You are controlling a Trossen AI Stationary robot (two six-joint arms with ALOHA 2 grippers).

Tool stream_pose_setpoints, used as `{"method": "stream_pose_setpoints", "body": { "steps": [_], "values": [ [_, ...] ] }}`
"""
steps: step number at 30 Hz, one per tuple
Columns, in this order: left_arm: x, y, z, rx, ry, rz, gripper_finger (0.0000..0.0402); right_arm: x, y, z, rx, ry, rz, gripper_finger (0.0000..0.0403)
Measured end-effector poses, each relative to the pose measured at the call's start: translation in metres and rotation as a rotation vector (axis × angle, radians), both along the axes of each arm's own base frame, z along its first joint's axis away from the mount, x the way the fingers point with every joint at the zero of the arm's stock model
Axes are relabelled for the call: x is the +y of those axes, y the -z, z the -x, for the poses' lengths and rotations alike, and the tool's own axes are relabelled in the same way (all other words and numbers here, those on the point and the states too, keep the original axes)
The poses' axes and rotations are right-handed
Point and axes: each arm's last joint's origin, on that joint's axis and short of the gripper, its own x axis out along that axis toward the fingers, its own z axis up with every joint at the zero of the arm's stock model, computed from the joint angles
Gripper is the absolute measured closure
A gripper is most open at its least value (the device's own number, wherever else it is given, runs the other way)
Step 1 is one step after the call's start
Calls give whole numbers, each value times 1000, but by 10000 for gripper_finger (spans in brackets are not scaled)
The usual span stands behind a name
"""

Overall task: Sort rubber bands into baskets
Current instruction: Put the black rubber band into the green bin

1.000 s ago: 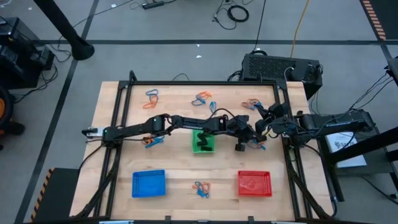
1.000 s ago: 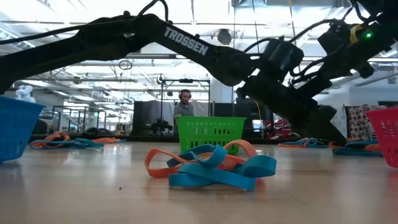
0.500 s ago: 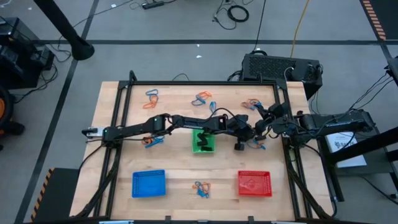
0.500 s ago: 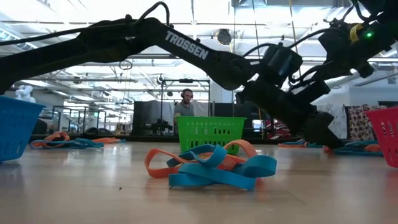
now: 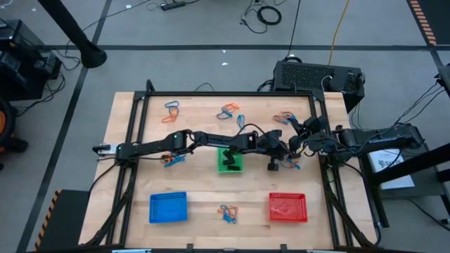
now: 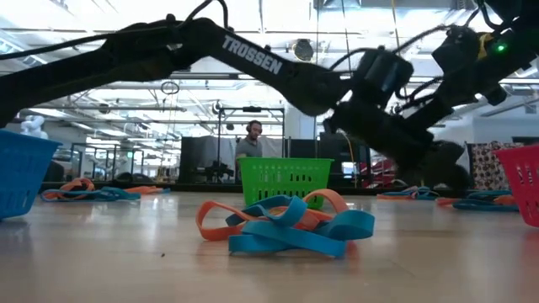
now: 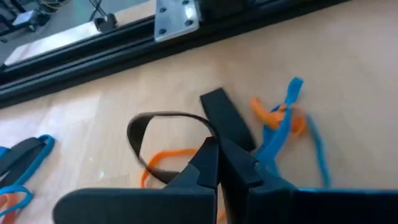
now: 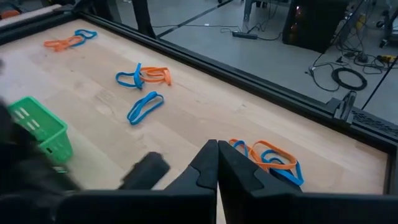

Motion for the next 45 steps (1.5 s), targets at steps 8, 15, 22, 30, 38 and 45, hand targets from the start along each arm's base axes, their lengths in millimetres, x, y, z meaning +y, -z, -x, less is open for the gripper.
{"method": "stream_pose_setpoints", "body": {
  "steps": [8,15,22,30,38,45],
  "values": [
    [-5,-51,20,161,-35,52,400,0,0,0,3,0,-1,403],
    [-15,-96,57,403,-76,102,397,1,1,-1,-1,-37,-40,403],
    [-30,-124,110,788,-137,147,395,2,2,-3,-4,-67,-87,403],
    [-52,-125,141,1068,-211,165,394,3,19,-5,31,-34,-141,403],
    [-59,-107,147,1150,-218,109,393,6,31,-6,55,-93,-234,403],
    [-53,-97,148,1170,-237,25,387,7,30,-8,35,-107,-247,403]
  ]
}}
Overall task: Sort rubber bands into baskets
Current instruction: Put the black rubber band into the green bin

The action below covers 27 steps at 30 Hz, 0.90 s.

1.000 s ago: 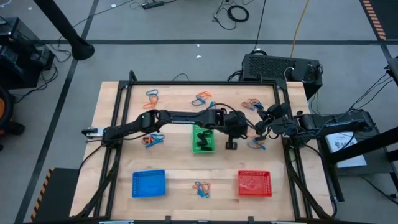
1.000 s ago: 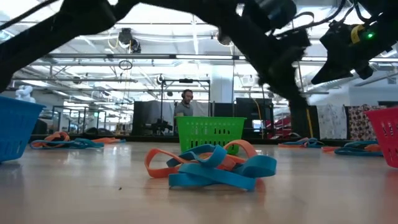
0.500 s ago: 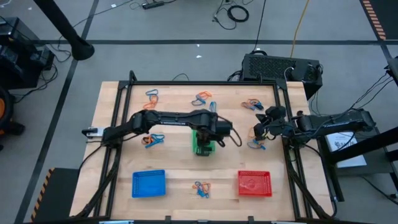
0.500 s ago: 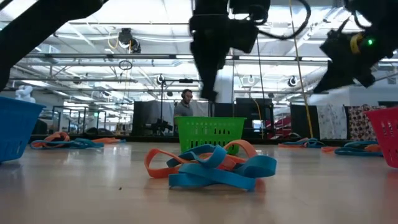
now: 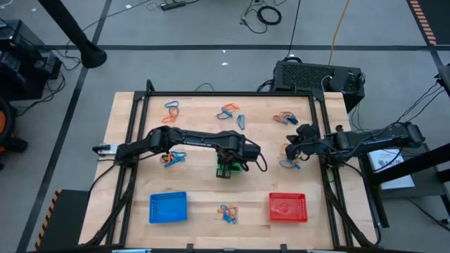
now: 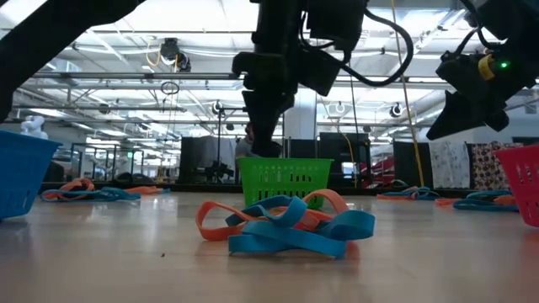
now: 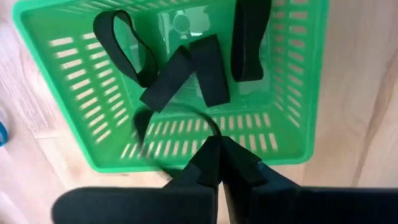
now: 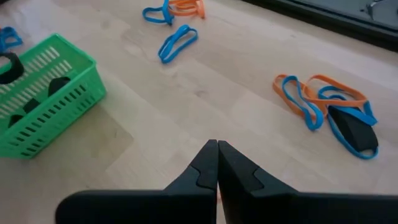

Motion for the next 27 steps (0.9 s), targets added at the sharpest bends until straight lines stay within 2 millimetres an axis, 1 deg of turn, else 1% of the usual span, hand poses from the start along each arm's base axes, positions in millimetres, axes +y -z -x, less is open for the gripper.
{"method": "stream_pose_setpoints", "body": {
  "steps": [8,11,15,18,21,23,25,27],
  "values": [
    [2,0,0,-2,21,-43,325,0,0,0,10,-16,7,403],
    [2,0,0,0,21,-46,307,0,-1,-1,8,-27,17,403],
    [2,0,1,11,18,-47,297,0,-1,-2,0,-30,19,403],
    [3,-5,4,17,-20,-51,296,0,-1,-2,0,-31,19,403],
    [5,-21,10,-16,-54,-52,296,0,-1,-2,-1,-31,18,403],
    [6,-36,19,-45,-65,-59,296,1,-1,-2,-6,-26,8,403],
    [7,-50,31,-66,-87,-92,296,1,-1,-3,-4,-34,-8,403],
    [10,-63,47,-81,-118,-141,296,1,1,-3,-1,-39,-19,403]
  ]
}}
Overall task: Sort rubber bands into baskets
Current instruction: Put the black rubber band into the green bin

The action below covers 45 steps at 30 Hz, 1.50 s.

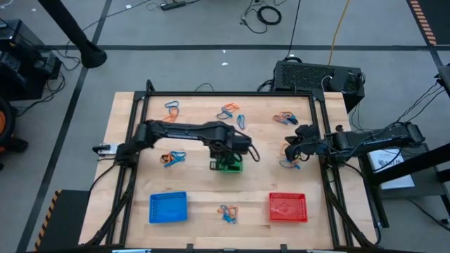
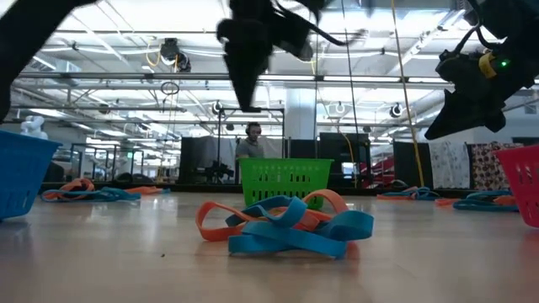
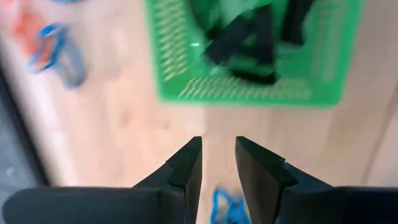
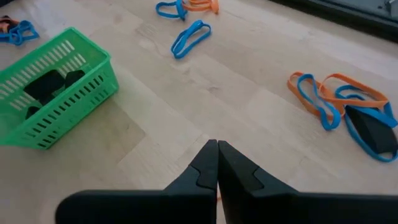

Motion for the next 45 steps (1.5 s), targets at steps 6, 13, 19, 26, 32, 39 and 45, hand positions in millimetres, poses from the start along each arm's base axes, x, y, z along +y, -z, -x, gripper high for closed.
{"method": "stream_pose_setpoints", "body": {
  "steps": [6,13,19,26,32,39,45],
  "values": [
    [20,-17,66,-32,-192,-74,296,1,11,0,27,-12,-50,403],
    [38,22,133,36,-405,-52,297,2,8,-3,-13,-21,-51,403],
    [47,74,180,268,-567,57,297,2,3,-8,-53,-66,-11,403],
    [45,117,198,314,-604,147,297,3,-3,-13,-104,-113,39,403],
    [45,122,197,292,-607,166,297,2,-4,-14,-102,-125,62,403],
    [47,125,189,202,-594,175,297,2,-4,-14,-101,-125,61,403],
    [46,124,191,226,-575,170,297,3,-3,-14,-100,-128,59,403]
  ]
}}
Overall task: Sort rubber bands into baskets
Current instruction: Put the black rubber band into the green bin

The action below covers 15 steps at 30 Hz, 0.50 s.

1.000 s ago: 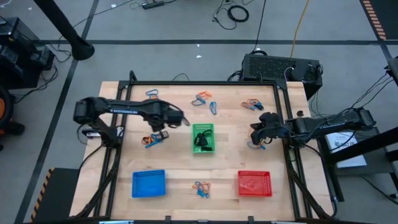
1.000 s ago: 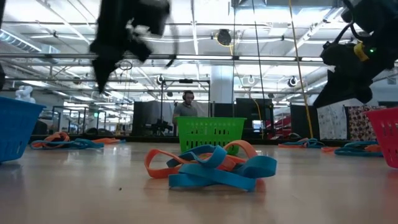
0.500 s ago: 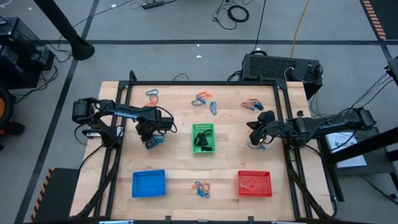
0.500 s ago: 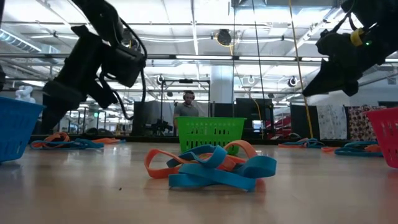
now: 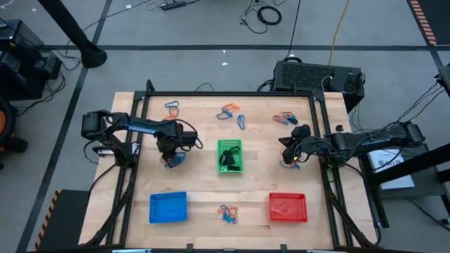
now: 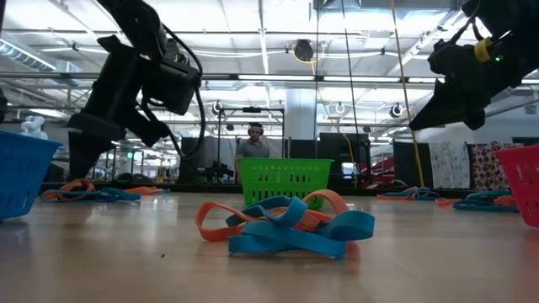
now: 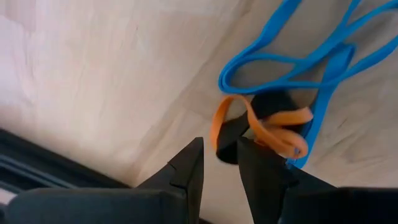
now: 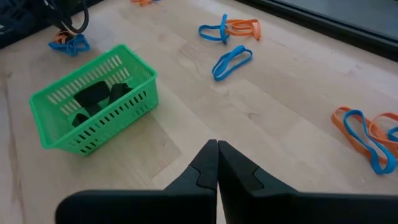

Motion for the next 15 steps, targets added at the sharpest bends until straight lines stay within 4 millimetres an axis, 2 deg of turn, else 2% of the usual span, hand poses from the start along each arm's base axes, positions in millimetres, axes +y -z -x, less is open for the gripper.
{"method": "stream_pose_setpoints", "body": {
  "steps": [10,15],
  "values": [
    [0,1,1,0,29,10,297,0,0,0,2,-2,-1,403],
    [-2,10,11,49,24,19,297,0,0,0,4,-2,-1,403]
  ]
}}
